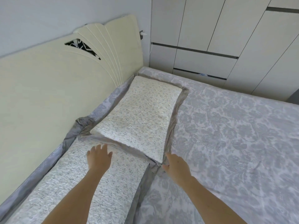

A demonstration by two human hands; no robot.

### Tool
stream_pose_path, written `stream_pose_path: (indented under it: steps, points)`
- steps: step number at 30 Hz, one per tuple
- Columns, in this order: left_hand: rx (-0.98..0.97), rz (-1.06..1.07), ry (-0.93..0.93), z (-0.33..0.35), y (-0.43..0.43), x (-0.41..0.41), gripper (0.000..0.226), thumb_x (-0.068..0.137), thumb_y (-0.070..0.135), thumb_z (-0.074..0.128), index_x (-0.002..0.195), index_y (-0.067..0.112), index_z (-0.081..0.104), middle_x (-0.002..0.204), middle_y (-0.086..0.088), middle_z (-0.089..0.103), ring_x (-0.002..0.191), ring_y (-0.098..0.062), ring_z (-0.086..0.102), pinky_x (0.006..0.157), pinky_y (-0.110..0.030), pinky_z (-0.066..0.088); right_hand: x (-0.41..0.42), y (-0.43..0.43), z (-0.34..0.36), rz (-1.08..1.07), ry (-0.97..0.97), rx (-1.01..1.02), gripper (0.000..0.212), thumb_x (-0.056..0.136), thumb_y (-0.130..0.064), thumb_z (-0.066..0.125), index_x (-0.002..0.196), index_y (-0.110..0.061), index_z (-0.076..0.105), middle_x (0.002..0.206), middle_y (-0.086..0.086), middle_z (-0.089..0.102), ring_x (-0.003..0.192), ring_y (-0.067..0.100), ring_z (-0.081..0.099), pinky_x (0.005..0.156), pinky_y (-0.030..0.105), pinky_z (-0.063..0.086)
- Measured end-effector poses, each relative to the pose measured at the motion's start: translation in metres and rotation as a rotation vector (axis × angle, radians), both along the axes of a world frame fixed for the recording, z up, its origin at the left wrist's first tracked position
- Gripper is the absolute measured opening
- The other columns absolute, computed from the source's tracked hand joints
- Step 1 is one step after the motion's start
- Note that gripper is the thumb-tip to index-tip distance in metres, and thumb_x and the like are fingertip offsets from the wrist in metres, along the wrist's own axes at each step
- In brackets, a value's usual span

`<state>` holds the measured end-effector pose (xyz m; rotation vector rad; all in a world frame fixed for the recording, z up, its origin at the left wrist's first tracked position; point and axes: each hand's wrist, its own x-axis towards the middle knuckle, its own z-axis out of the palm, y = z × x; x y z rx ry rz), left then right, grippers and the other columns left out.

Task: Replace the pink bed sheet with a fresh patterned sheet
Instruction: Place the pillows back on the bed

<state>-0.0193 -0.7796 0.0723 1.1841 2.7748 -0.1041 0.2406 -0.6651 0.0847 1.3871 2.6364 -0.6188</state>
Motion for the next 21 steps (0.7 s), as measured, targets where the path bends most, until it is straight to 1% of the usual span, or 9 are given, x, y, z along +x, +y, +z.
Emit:
stream_pose_path:
  steps: [3,6,9,11,15,16,18,19,21]
  points:
    - [-0.097,-0.003,0.006,-0.044,-0.007,-0.022,0.061,0.098,0.052,0.024,0.150,0.023,0.015,0.156,-0.005,0.019,0.144,-0.029,0.015,0.114,-0.045,0.022,-0.020,-0.002,-0.046,0.120,-0.118,0.130,0.066,0.086,-0.037,0.065,0.142,-0.015,0.038,0.117,0.010,0.058,0.101,0.029,0.058,0.084,0.036,0.049]
    - [-0.139,0.018,-0.022,-0.104,-0.012,-0.051,0.069,0.093,0.062,0.011,0.151,0.028,-0.005,0.159,-0.005,-0.001,0.145,-0.032,-0.001,0.113,-0.056,0.010,-0.061,0.008,-0.107,0.178,-0.166,0.288,0.088,0.043,-0.045,0.092,0.119,-0.012,0.065,0.101,0.016,0.069,0.081,0.036,0.068,0.062,0.046,0.058]
    - [-0.085,-0.016,0.000,-0.149,-0.020,-0.061,0.070,0.084,0.068,-0.013,0.144,0.034,-0.024,0.154,-0.004,-0.025,0.142,-0.034,-0.021,0.110,-0.061,-0.005,-0.101,0.026,-0.132,0.211,-0.099,0.327,0.065,0.082,-0.051,0.062,0.133,-0.011,0.053,0.118,0.019,0.063,0.102,0.039,0.064,0.079,0.051,0.055]
    - [0.017,-0.019,0.050,-0.178,-0.024,-0.062,0.068,0.085,0.066,-0.012,0.146,0.035,-0.018,0.155,-0.004,-0.020,0.142,-0.033,-0.021,0.112,-0.062,-0.007,-0.139,0.036,-0.147,0.199,-0.019,0.353,0.066,0.097,-0.053,0.019,0.145,-0.010,0.034,0.137,0.021,0.049,0.122,0.039,0.051,0.098,0.051,0.045]
    - [0.164,-0.046,0.122,-0.202,-0.026,-0.061,0.062,0.095,0.060,0.016,0.149,0.031,0.018,0.157,-0.006,0.014,0.145,-0.034,0.004,0.113,-0.061,0.006,-0.213,0.061,-0.161,0.220,-0.154,0.447,0.081,0.093,-0.059,0.031,0.151,-0.010,0.003,0.152,0.021,0.021,0.136,0.039,0.028,0.109,0.050,0.029]
    - [0.183,-0.061,0.133,-0.205,-0.026,-0.063,0.061,0.095,0.059,0.017,0.149,0.030,0.021,0.157,-0.007,0.016,0.145,-0.034,0.006,0.113,-0.061,0.007,-0.227,0.068,-0.167,0.223,-0.216,0.473,0.085,0.091,-0.061,0.039,0.150,-0.008,0.008,0.148,0.023,0.028,0.129,0.040,0.036,0.102,0.047,0.037]
    - [0.209,-0.068,0.132,-0.209,-0.026,-0.070,0.060,0.095,0.058,0.018,0.148,0.030,0.023,0.156,-0.007,0.017,0.145,-0.034,0.006,0.113,-0.061,0.006,-0.250,0.078,-0.178,0.236,-0.282,0.483,0.079,0.075,-0.055,0.069,0.128,0.000,0.049,0.111,0.024,0.057,0.093,0.033,0.058,0.067,0.033,0.049]
    - [0.212,-0.069,0.128,-0.209,-0.024,-0.073,0.060,0.095,0.058,0.017,0.148,0.031,0.023,0.156,-0.007,0.018,0.145,-0.034,0.006,0.112,-0.061,0.006,-0.253,0.080,-0.182,0.282,-0.276,0.549,0.059,0.058,-0.041,0.085,0.095,0.001,0.066,0.081,0.018,0.062,0.068,0.027,0.059,0.048,0.025,0.041]
    - [0.204,-0.071,0.132,-0.211,-0.024,-0.074,0.059,0.095,0.059,0.014,0.147,0.032,0.025,0.156,-0.006,0.018,0.145,-0.035,0.006,0.113,-0.061,0.006,-0.256,0.087,-0.183,0.402,-0.137,0.571,0.033,0.042,-0.013,0.087,0.052,-0.003,0.057,0.046,0.011,0.049,0.037,0.022,0.047,0.038,0.017,0.024]
